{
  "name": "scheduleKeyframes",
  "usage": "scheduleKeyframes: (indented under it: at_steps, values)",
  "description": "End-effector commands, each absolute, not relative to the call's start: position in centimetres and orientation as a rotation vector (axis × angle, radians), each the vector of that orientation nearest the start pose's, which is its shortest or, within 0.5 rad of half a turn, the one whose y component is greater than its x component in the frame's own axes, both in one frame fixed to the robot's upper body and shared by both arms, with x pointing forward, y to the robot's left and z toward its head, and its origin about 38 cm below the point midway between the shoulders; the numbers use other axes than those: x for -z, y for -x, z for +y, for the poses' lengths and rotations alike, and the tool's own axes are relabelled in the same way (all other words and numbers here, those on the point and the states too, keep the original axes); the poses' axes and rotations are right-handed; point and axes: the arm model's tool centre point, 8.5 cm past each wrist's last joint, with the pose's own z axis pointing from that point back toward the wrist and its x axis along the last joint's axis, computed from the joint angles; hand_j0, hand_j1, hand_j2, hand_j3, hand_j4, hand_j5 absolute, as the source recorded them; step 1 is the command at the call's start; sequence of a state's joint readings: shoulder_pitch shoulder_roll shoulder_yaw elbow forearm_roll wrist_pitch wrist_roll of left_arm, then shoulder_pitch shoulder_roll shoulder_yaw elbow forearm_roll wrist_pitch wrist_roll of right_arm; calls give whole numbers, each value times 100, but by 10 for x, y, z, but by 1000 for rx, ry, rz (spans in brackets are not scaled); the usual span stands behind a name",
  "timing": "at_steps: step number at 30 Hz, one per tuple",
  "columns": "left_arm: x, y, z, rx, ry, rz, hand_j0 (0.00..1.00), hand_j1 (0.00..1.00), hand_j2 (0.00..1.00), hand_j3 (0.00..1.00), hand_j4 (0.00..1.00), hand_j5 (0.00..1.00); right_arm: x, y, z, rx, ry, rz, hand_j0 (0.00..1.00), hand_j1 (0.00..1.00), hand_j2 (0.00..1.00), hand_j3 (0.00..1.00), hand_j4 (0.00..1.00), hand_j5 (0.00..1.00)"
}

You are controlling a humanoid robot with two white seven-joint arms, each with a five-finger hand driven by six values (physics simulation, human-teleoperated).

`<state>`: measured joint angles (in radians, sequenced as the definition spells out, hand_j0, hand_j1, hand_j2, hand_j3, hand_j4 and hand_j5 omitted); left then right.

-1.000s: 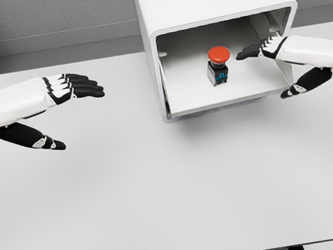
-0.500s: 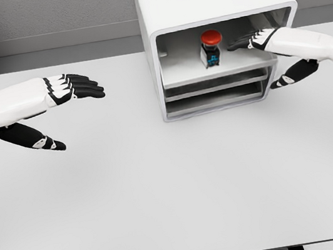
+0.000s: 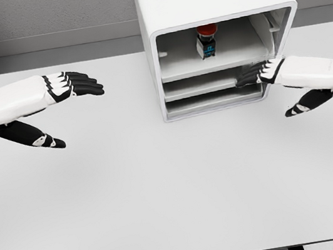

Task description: Slide open multi-storey tabletop storage cabinets and put open load switch and slide close multi-storey tabletop storage cabinets

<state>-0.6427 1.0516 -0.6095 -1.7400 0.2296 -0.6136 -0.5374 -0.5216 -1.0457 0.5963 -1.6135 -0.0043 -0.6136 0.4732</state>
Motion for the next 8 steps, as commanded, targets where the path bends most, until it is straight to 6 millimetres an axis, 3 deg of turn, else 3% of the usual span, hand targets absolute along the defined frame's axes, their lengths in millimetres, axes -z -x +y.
scheduleKeyframes:
  at_steps: [1,6,8]
  values:
    - [-314,-373,295,1875,4,-1823,100,100,100,100,100,100,-256,-378,-333,-1913,166,-1594,100,100,100,100,100,100]
    - [-312,-373,294,1877,12,-1820,100,100,100,100,100,100,-253,-375,-340,-1911,170,-1570,100,100,100,100,100,100]
    - [-296,-367,296,1858,48,-1791,100,100,100,100,100,100,-252,-375,-340,-1910,167,-1567,100,100,100,100,100,100]
